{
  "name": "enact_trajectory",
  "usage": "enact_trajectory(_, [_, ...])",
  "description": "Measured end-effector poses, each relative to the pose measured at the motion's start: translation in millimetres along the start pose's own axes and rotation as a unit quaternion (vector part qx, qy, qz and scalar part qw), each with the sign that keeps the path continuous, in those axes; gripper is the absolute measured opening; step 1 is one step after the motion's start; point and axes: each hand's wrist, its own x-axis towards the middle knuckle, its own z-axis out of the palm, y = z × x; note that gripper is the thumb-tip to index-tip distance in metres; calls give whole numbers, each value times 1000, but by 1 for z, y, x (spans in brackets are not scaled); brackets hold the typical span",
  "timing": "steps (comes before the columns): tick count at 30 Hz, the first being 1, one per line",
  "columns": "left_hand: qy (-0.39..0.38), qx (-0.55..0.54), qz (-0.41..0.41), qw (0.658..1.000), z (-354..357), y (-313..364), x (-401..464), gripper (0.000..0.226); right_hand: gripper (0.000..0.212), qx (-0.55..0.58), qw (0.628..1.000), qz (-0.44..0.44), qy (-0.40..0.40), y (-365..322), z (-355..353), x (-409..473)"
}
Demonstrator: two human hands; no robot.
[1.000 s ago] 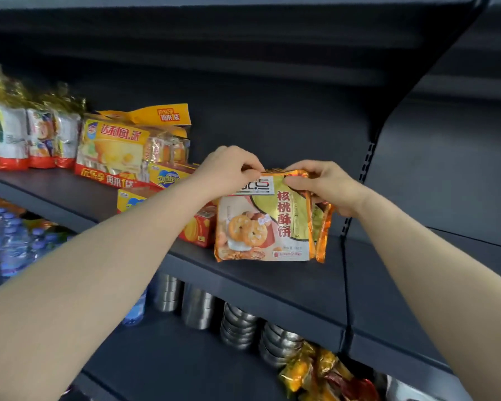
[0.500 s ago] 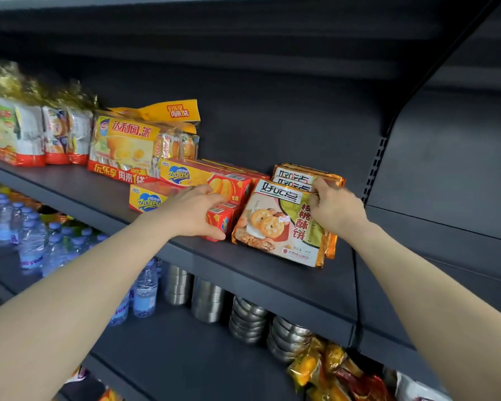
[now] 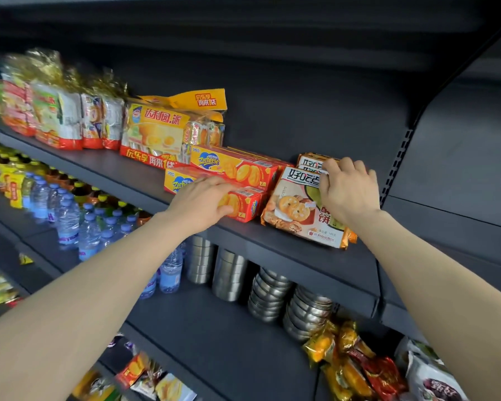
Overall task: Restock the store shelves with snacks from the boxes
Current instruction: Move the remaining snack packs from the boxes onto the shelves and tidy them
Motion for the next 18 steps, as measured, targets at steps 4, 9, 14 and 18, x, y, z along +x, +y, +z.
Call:
enact_trajectory(4, [36, -2, -28, 999, -7, -21, -43, 52, 46, 14, 999, -29, 11, -51, -17, -18])
enact_trajectory(9, [72, 4, -79, 994, -9, -61, -113, 52, 40, 36, 996, -75, 39, -127, -21, -54])
enact_trajectory(14, [72, -2, -124, 990, 8, -112, -200, 48, 35, 85, 986, -121, 71, -196, -6, -113])
enact_trajectory(18, [35, 6, -186, 982, 36, -148, -277, 46, 37, 126, 981, -146, 9, -253, 18, -173])
